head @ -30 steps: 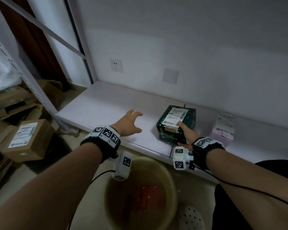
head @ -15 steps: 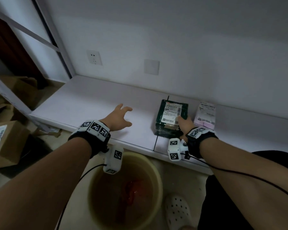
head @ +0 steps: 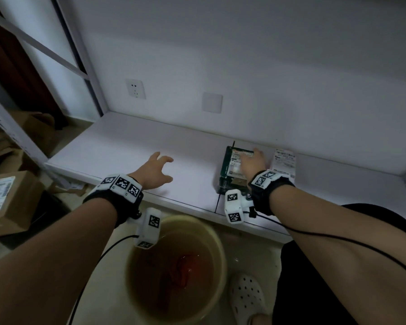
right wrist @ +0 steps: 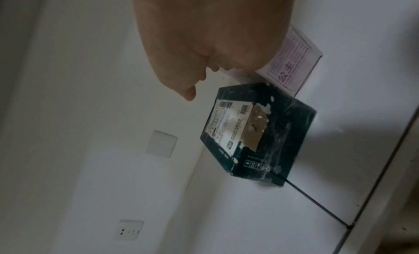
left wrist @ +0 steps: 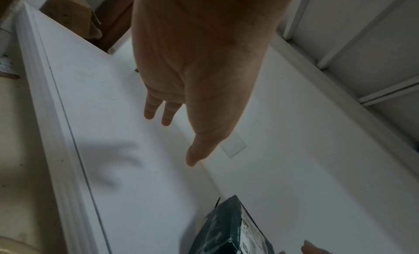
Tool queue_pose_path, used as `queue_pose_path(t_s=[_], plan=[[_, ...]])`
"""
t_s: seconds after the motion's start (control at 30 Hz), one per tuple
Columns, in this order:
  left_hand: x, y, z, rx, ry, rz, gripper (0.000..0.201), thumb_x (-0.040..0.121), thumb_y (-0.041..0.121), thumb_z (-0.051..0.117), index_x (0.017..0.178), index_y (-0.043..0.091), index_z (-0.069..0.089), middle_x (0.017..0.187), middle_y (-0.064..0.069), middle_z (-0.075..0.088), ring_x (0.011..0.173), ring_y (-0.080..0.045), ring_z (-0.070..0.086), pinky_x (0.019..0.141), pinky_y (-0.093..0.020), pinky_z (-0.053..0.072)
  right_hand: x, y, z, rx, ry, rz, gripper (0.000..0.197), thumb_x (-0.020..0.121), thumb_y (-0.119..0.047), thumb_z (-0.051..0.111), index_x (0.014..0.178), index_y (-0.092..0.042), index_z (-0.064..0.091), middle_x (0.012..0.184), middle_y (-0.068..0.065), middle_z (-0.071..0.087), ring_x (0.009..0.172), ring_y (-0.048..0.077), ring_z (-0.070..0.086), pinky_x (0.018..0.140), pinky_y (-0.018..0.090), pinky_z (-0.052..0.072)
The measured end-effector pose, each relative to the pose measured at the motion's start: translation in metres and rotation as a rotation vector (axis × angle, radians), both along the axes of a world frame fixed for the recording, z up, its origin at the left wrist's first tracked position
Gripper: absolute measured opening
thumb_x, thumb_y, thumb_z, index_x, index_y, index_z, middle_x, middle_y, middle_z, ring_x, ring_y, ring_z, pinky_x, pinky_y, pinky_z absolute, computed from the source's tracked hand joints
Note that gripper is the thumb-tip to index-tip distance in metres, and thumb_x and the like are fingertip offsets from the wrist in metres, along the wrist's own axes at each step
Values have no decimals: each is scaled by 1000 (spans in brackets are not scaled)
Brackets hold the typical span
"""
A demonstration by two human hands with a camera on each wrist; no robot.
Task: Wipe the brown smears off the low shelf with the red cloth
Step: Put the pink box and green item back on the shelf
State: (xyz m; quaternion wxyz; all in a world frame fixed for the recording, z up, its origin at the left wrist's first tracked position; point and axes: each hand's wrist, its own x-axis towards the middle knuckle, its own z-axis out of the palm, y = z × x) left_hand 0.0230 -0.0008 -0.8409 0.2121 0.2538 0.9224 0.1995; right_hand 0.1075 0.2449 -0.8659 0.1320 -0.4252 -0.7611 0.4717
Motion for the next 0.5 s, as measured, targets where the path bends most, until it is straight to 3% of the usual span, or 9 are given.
queue_pose_path(t_s=[0.07, 0.17, 0.3, 0.4, 0.5], plan=[[1, -14, 2, 0, 4, 28, 60, 90, 21, 61, 144, 22, 34, 159, -9, 2, 137, -26, 36, 111, -31, 28, -8, -18, 9, 13, 7, 36, 55, 96, -21, 46, 146, -4, 30, 154, 14, 22, 140, 30, 26, 116, 35, 22], [1, -45, 7, 9, 7, 80, 60, 91, 21, 60, 144, 22, 33, 159, -9, 2, 136, -26, 38, 111, -31, 28, -25, -54, 16, 13, 21, 134, 53, 94, -21, 47, 143, -5, 34, 153, 13, 24, 139, 31, 29, 116, 40, 23], [0, -99, 9, 7, 5, 189, 59, 91, 20, 59, 144, 22, 34, 159, -9, 5, 135, -27, 39, 112, -32, 29, -48, -102, 22, 28, 21, 228, 49, 96, -18, 46, 142, -4, 36, 150, 12, 29, 137, 28, 33, 112, 31, 26], [-7, -160, 6, 7, 7, 326, 56, 90, 18, 59, 142, 18, 38, 152, -12, 26, 132, -30, 41, 113, -39, 33, -66, -151, 19, 8, 31, 303, 48, 97, -18, 45, 141, -3, 35, 150, 13, 30, 137, 28, 33, 112, 31, 25], [-12, -226, 2, -34, 48, 511, 43, 93, 16, 52, 135, 11, 46, 138, -12, 45, 126, -31, 44, 108, -38, 34, -82, -206, 16, -33, 35, 379, 49, 97, -20, 45, 142, -4, 35, 150, 12, 31, 137, 27, 33, 111, 31, 25]])
